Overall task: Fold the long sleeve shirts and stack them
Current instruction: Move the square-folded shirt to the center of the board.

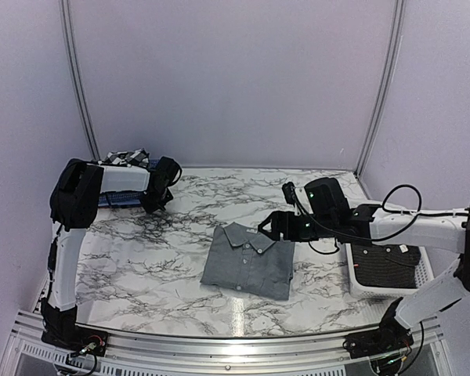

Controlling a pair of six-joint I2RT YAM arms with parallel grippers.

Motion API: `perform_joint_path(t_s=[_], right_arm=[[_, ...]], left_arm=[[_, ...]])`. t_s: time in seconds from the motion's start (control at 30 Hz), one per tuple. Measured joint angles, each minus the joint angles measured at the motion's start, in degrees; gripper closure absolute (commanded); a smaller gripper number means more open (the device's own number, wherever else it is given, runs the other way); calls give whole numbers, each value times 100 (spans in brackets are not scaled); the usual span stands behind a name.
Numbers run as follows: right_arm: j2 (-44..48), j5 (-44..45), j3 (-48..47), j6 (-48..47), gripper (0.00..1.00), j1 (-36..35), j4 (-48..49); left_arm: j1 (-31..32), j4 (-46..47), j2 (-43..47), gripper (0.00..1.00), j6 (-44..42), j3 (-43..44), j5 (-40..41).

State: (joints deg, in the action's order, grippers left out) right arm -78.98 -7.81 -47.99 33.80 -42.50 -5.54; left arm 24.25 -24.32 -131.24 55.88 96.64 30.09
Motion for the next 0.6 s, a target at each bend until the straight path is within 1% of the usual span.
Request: perform_joint_path(t_s=[0.23, 0.43, 0.6], right_arm=[[-39, 61, 105, 0, 15, 15, 13], [-15, 177, 358, 22, 15, 37, 28], [221, 286, 671, 61, 15, 42, -15]], left_arm=[[221, 85, 37, 100, -236, -39, -164], [824, 153, 267, 100, -188, -337, -439], [1360, 223, 466, 100, -33, -577, -728]])
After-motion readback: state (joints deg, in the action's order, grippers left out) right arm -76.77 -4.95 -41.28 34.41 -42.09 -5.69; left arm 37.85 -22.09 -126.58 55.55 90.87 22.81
